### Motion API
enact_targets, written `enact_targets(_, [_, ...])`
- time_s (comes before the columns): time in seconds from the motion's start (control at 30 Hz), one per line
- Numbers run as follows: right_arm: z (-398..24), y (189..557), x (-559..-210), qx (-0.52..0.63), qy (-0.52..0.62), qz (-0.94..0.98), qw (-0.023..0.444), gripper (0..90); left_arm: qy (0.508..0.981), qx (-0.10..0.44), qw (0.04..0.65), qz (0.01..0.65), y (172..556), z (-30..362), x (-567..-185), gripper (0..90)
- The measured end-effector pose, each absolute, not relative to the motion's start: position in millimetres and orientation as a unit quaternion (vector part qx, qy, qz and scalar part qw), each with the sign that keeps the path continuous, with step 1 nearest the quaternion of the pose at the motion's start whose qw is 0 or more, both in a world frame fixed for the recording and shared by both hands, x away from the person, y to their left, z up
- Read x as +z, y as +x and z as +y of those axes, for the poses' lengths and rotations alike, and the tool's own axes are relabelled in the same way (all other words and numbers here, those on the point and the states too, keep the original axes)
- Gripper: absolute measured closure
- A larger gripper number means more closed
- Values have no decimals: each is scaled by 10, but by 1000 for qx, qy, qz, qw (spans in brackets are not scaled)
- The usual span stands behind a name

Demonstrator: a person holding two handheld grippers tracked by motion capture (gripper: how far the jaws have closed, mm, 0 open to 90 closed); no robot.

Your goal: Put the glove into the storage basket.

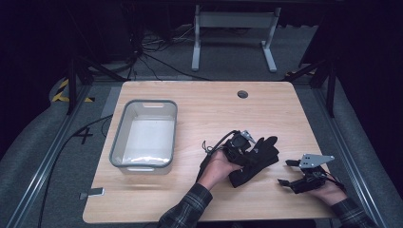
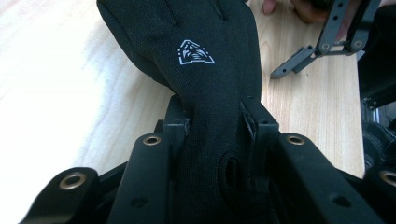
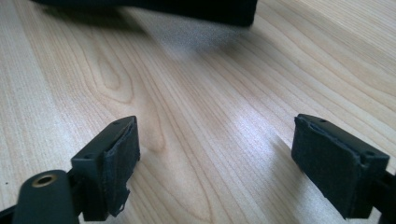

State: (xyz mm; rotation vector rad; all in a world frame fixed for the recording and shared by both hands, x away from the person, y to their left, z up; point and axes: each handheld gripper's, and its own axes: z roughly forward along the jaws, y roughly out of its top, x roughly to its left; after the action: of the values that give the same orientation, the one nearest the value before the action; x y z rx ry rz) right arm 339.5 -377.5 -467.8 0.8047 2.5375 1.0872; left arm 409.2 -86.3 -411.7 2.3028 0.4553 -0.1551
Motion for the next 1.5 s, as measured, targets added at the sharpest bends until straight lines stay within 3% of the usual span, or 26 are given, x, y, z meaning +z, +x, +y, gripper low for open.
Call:
enact_targets(0.53, [-3776,3396,-4678,375,278,874,133,158,897,-29,388,209,4180,-455,-3761,684])
enact_targets(1.5, [-3778,3398,-4677,375,281,873,133,158,851,61,390,348,4309,1137,-3420,678])
